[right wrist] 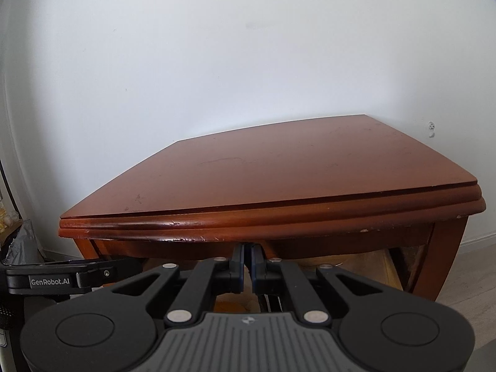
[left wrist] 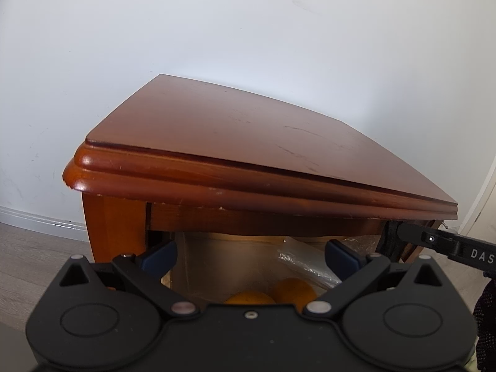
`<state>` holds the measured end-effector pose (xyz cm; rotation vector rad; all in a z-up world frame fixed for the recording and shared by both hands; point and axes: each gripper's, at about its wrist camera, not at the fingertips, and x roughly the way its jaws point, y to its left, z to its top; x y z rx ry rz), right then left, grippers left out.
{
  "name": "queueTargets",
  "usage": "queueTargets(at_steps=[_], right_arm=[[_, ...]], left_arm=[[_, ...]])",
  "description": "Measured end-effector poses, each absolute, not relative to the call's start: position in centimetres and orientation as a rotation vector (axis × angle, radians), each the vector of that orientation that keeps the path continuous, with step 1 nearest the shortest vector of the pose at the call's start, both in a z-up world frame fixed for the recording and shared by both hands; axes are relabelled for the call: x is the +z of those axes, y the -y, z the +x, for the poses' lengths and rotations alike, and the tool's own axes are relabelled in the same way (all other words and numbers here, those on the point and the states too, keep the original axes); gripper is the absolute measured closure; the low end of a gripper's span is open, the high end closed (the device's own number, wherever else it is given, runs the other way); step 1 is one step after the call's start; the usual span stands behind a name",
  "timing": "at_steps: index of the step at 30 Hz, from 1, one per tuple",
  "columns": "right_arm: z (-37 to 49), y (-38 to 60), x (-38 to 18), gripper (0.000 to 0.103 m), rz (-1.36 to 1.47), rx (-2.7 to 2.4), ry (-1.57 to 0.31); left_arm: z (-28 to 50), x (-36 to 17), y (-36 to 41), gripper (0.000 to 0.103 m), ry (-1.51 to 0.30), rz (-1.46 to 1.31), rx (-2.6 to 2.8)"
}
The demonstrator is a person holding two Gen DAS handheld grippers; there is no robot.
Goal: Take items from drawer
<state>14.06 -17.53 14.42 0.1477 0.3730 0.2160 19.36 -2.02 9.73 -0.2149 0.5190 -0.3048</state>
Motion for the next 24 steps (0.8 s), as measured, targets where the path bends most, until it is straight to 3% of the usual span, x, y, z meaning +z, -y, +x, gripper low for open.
queueTargets(at_steps=[21, 24], right_arm=[[13.3, 17.1, 14.4, 0.098, 0.152, 0.234, -0.372], [13.0, 17.2, 14.4, 0.098, 0.156, 0.233, -0.371]], left_arm=[[18.6, 9.8, 1.5, 0.000, -0.514, -0.219, -0.302], [22.3, 10.0, 1.5, 0.000, -0.524, -0.206, -0.352]])
